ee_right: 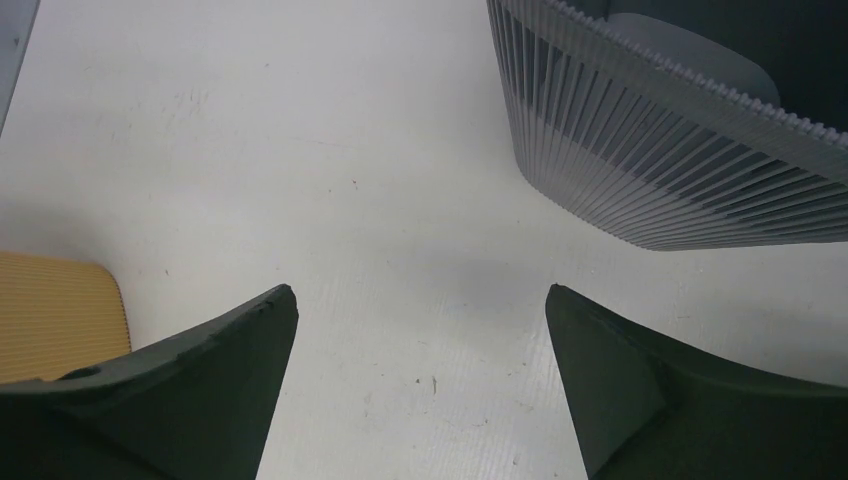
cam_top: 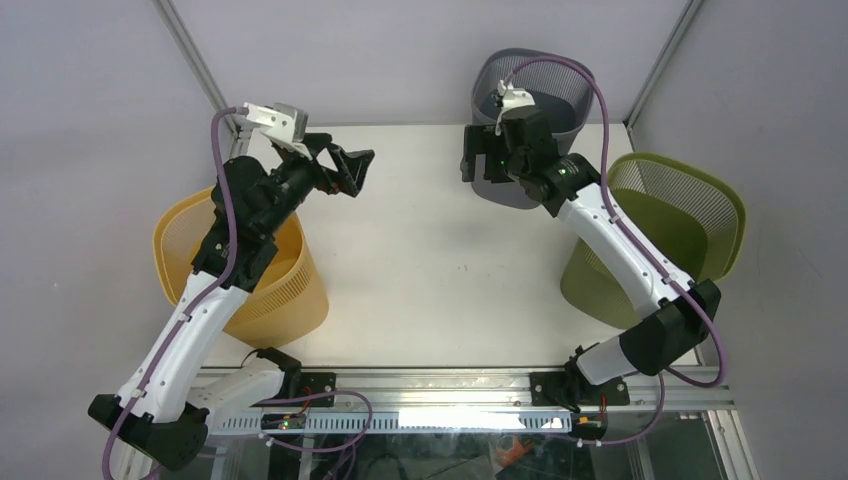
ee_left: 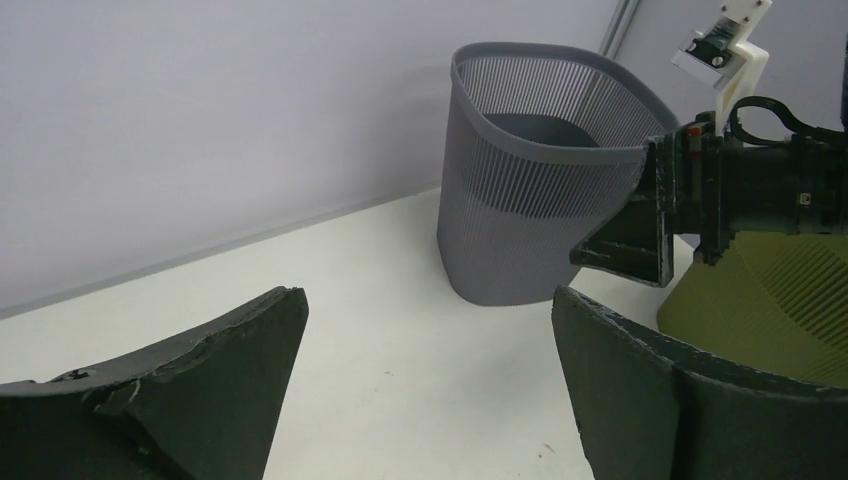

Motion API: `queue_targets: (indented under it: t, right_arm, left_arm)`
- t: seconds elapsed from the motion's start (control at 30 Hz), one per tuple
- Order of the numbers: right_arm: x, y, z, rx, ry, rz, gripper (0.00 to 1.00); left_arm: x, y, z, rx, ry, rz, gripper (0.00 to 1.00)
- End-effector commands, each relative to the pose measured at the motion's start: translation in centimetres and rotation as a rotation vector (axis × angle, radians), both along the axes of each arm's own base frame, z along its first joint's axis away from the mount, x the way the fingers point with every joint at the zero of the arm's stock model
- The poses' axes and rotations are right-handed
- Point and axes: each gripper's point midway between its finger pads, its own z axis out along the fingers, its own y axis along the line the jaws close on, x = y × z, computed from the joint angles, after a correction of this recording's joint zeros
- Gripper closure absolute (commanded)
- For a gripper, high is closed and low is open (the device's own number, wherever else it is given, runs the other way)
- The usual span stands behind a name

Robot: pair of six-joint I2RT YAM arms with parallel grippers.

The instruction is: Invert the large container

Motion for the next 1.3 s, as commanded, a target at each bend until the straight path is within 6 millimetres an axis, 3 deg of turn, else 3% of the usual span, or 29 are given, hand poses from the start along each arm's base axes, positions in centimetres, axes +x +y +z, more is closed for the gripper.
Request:
queue_targets:
  t: [0.0,0.23,0.43,0.53,0.67,0.83,0.93,1.1,1.27]
  right_arm:
    - [-0.2,-0.1,3.0,0.065,-0.108,-0.009,0.00]
    - [-0.5,-0.4,3.2,0.065,-0.136,0.000,0.00]
    - [-0.4,-0.3,2.8,0.065,-0.126,0.000,0.01]
    - [-0.4,-0.2,2.6,0.065,-0.117,-0.002,0.00]
    - [-0.3,-0.1,2.2,0.067,-0.111,-0.002,0.00]
    - [0.3,1.1,1.6,0.080,-0.092,0.031,0.01]
    - [0.6,2.0,1.6,0.093,-0.080,0.058,0.01]
    - [1.0,3.2,1.5,0.116,-0.060,0.091,0.00]
    - [1.1,3.6,1.2,0.126,-0.048,0.100,0.01]
  left_arm:
    - [0.2,-0.2,2.1,-0.025,-0.063,0.004,0.01]
    - [0.0,-0.1,3.1,-0.054,-0.070,0.008,0.01]
    - [0.3,0.7,2.2,-0.055,-0.031,0.053,0.01]
    - [-0.1,2.1,2.5,-0.027,0.004,0.115,0.01]
    - [-1.3,5.6,2.2,0.022,0.051,0.260,0.01]
    - [-4.1,8.6,0.1,0.030,0.128,0.350,0.01]
    - [-5.3,9.9,-2.2,0.000,0.213,0.411,0.01]
    - [-5.8,10.0,-6.9,-0.002,0.412,0.449,0.02]
    - [-6.0,10.3,-9.4,-0.017,0.571,0.523,0.09]
